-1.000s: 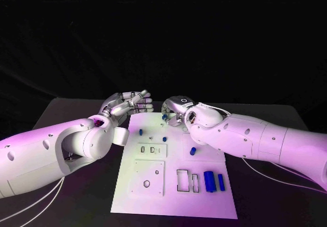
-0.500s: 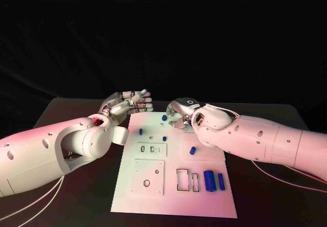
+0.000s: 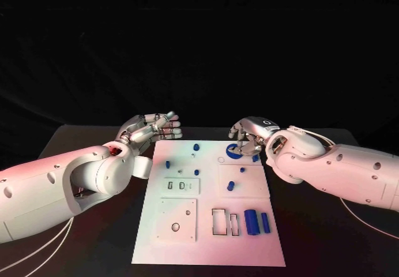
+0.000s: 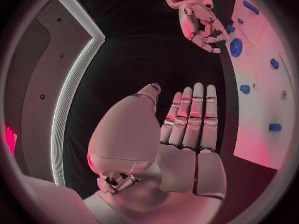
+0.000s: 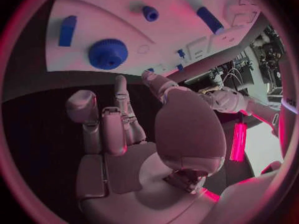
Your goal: Assemble the parts on the task board
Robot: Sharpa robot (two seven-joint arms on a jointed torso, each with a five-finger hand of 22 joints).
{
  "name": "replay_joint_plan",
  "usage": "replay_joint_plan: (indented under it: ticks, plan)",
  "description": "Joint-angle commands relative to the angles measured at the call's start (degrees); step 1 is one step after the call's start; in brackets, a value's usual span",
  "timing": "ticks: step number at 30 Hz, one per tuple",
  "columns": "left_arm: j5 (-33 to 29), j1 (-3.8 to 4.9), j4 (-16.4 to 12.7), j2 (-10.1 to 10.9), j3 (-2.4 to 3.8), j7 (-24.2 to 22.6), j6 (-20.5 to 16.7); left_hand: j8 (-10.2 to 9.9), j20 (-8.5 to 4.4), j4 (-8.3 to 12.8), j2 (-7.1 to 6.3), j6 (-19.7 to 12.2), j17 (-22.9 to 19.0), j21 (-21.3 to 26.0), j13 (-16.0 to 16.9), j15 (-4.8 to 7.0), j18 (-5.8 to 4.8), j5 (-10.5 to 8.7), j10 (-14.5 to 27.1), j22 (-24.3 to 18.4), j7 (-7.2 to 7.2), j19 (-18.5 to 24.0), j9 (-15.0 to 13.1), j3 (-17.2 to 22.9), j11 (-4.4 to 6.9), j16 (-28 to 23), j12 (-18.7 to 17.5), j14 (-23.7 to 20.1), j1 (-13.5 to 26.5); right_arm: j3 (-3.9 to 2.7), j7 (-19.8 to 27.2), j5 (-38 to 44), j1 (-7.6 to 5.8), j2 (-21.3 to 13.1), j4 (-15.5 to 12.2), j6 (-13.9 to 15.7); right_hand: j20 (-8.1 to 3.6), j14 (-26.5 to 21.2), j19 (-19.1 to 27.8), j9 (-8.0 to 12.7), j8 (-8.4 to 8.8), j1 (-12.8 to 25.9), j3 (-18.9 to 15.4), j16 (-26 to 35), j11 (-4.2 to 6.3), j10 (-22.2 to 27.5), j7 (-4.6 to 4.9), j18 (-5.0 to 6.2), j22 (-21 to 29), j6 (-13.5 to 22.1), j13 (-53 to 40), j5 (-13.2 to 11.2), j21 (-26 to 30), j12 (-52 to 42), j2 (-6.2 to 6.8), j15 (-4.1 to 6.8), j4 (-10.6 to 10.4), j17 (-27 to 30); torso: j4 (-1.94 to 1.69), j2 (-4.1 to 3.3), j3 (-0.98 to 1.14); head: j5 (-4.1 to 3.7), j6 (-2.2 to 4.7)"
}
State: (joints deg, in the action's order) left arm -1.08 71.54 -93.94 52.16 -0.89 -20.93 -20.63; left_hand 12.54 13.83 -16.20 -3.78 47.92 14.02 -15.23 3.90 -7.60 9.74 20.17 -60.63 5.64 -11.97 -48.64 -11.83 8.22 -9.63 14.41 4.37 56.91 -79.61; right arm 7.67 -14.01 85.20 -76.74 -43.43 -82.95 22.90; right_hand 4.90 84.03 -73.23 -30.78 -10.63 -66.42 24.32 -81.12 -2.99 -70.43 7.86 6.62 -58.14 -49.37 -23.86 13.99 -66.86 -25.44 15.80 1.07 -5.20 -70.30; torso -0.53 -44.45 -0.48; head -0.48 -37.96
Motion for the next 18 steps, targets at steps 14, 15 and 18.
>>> replay_joint_plan:
  ticks: [14, 15, 18]
  plan:
    - [0.0, 0.07, 0.4, 0.5, 0.02, 0.1, 1.4, -0.2, 0.15, 0.1, 0.24, 0.1, 0.1, 0.3, 0.1, -0.13, 0.60, 0.00, -0.2, -0.1, -0.18, 0.2, 0.1, -0.1, -0.25, -0.3, -0.2, -0.4, 0.4, -0.10, -6.1, -9.7, -0.26, -0.5, 2.2, -7.2, 0.44, 6.0, -7.0, 0.3, -11.64, -11.8, -9.1, -8.9, -0.46, -5.4, 0.34, -2.23, -13.5, 8.6, -46.1, 5.2, -9.1, -50.5, -1.54, -0.43, -10.4, -19.7, 0.04, 0.10, 0.29, 0.26, -0.04]
    - [0.0, 0.07, 0.4, 0.5, 0.02, 0.1, 1.5, -0.2, 0.15, 0.1, 0.24, 0.1, 0.1, 0.3, 0.1, -0.13, 0.60, 0.00, -0.2, -0.1, -0.18, 0.2, 0.1, -0.1, -0.25, -0.3, -0.2, -0.4, 0.4, -0.09, -6.2, -9.6, -0.23, -0.2, 2.5, -7.2, 0.46, 6.0, -7.1, 0.4, -11.70, -11.8, -9.1, -8.9, -0.48, -5.6, 0.36, -2.24, -13.6, 8.6, -46.4, 5.2, -9.2, -50.8, -1.54, -0.45, -10.4, -19.7, 0.02, 0.11, 0.27, 0.26, -0.11]
    - [0.0, 0.07, 0.3, 0.5, 0.02, 0.1, 1.5, -0.2, 0.15, 0.2, 0.24, 0.1, 0.1, 0.3, 0.1, -0.13, 0.60, 0.02, -0.2, -0.1, -0.16, 0.2, 0.0, -0.1, -0.24, -0.3, -0.2, -0.4, 0.3, -0.08, -6.1, -9.6, -0.13, 0.5, 3.0, -7.4, 0.51, 6.0, -7.2, 0.5, -11.95, -12.0, -9.0, -8.9, -0.52, -5.9, 0.39, -2.31, -13.9, 8.6, -47.1, 5.4, -9.4, -51.4, -1.51, -0.50, -10.5, -19.7, 0.01, 0.15, 0.23, 0.33, -0.22]
